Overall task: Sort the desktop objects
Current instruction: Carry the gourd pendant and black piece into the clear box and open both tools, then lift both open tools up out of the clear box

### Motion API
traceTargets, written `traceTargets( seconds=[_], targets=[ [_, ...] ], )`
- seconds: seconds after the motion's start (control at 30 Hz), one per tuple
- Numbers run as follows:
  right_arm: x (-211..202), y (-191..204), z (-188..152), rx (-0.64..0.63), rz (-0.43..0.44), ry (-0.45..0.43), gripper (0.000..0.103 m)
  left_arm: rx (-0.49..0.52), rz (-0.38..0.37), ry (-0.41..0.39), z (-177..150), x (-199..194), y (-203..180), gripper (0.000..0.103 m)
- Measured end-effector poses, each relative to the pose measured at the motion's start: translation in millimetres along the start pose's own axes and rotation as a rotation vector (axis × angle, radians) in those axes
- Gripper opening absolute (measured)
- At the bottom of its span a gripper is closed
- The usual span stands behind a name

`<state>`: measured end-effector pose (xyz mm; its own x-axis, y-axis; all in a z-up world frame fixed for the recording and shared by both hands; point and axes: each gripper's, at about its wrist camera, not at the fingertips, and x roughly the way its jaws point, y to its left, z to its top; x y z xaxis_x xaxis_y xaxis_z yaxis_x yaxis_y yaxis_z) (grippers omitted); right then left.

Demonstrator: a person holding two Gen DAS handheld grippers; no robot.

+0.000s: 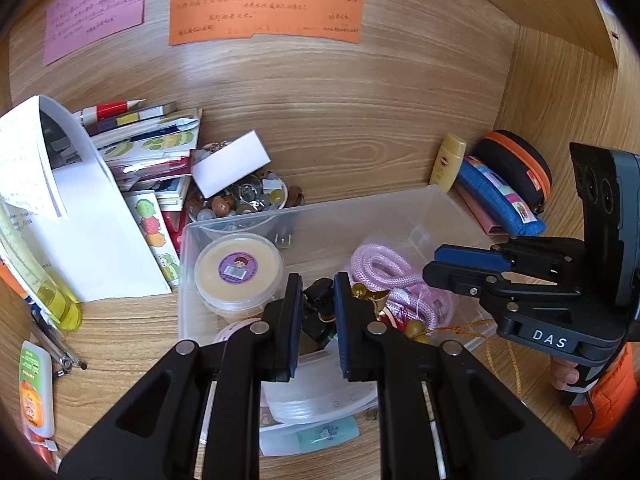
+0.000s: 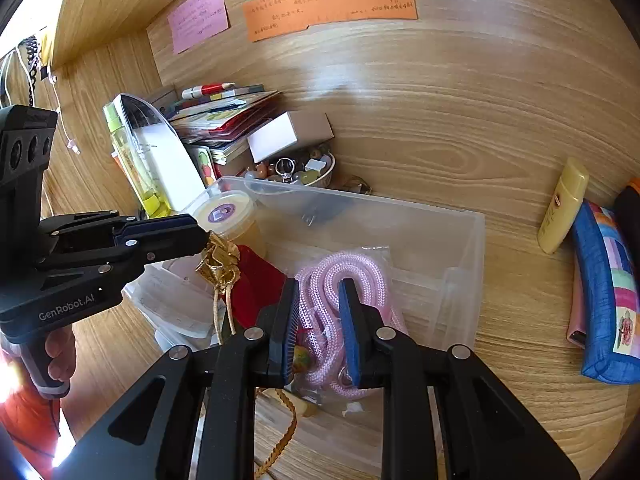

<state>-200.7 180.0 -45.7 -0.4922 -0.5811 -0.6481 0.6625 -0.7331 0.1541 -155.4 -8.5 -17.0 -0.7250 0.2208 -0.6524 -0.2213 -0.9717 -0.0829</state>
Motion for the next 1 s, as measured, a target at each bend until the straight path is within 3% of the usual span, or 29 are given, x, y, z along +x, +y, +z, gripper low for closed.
traceTargets(
  seconds=[0.17, 0.3, 0.53, 0.6, 0.7, 0.83, 1.0],
  targets=[
    [-2.2, 1.1, 0.1, -0.004, -0.005, -0.004, 0.025, -0.021, -0.01, -0.002, -1.4, -5.8, 5.4, 0.016],
    [-6.0, 2.6, 0.5, -0.006, -0.012, -0.021, 0.035, -0.033, -0.006, -0.016, -0.8, -13.0, 7.7, 0.035],
    [-13.2, 6.7, 2.9, -0.02, -0.04, -0.051, 0.049, -0.037, 0.044, -0.065, 4.0, -35.8, 11.1, 0.043],
    [-15.5, 6.6, 4.5, -0.018, -0.047, -0.056, 0.053, -0.03, 0.066, -0.081, 3.7, -42.7, 9.9, 0.057],
    [-21.2, 7.8, 6.6, -0.019, -0.063, -0.067, 0.061, -0.014, 0.095, -0.116, 2.1, -54.5, 5.8, 0.066],
    [-34.8, 14.2, 8.3, -0.037, -0.106, -0.087, 0.08, 0.003, 0.114, -0.142, -1.1, -68.2, -0.5, 0.072],
    [-56.0, 25.5, 6.8, -0.061, -0.138, -0.103, 0.084, 0.0, 0.112, -0.163, -8.1, -85.0, -5.2, 0.086]
  ],
)
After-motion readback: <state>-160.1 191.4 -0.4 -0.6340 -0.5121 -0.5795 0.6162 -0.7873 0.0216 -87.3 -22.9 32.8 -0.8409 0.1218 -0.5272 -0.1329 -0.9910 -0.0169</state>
